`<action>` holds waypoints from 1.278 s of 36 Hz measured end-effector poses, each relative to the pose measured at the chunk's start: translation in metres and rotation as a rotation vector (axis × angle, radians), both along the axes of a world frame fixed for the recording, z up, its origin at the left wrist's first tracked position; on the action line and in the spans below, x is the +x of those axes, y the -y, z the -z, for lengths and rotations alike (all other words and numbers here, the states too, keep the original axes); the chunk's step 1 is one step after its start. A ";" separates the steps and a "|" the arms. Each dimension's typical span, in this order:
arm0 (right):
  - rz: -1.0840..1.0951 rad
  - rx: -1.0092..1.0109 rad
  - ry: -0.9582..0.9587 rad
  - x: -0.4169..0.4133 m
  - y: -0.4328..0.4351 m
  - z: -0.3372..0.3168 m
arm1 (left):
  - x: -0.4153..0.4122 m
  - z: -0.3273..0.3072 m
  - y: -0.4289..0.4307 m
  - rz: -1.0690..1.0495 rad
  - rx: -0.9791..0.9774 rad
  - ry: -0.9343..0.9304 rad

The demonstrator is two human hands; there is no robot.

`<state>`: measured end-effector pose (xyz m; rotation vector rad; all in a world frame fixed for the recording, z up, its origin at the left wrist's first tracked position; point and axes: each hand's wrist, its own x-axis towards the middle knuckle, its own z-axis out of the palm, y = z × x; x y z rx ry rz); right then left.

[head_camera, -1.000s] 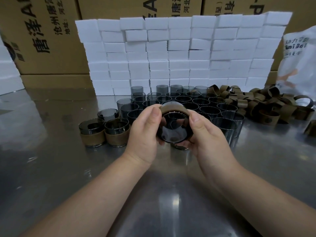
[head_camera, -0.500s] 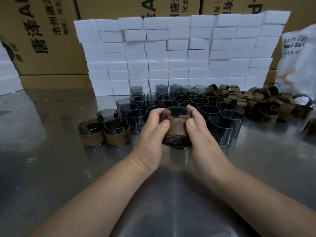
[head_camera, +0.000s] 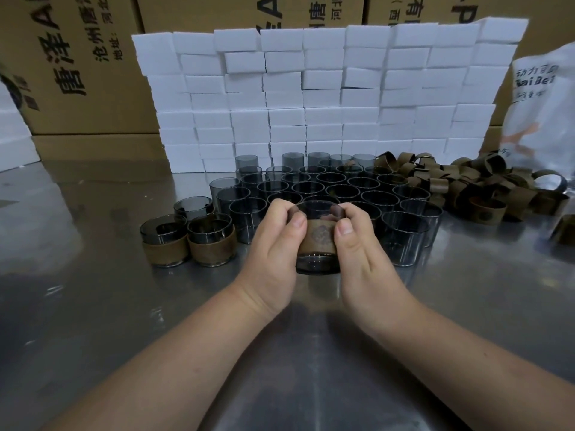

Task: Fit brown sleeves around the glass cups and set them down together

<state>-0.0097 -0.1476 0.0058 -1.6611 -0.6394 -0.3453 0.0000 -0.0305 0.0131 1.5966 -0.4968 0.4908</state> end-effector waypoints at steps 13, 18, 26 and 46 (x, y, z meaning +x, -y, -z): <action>0.022 -0.030 0.077 0.000 0.002 0.002 | -0.001 0.002 -0.001 0.013 -0.032 -0.001; 0.044 -0.040 0.083 0.001 0.002 0.003 | 0.000 0.002 -0.001 0.014 -0.023 0.002; 0.057 -0.039 0.095 0.001 0.002 0.004 | 0.000 0.002 -0.002 -0.001 0.003 0.012; 0.095 -0.191 0.043 0.007 0.006 0.001 | 0.006 0.003 -0.004 -0.098 0.061 0.057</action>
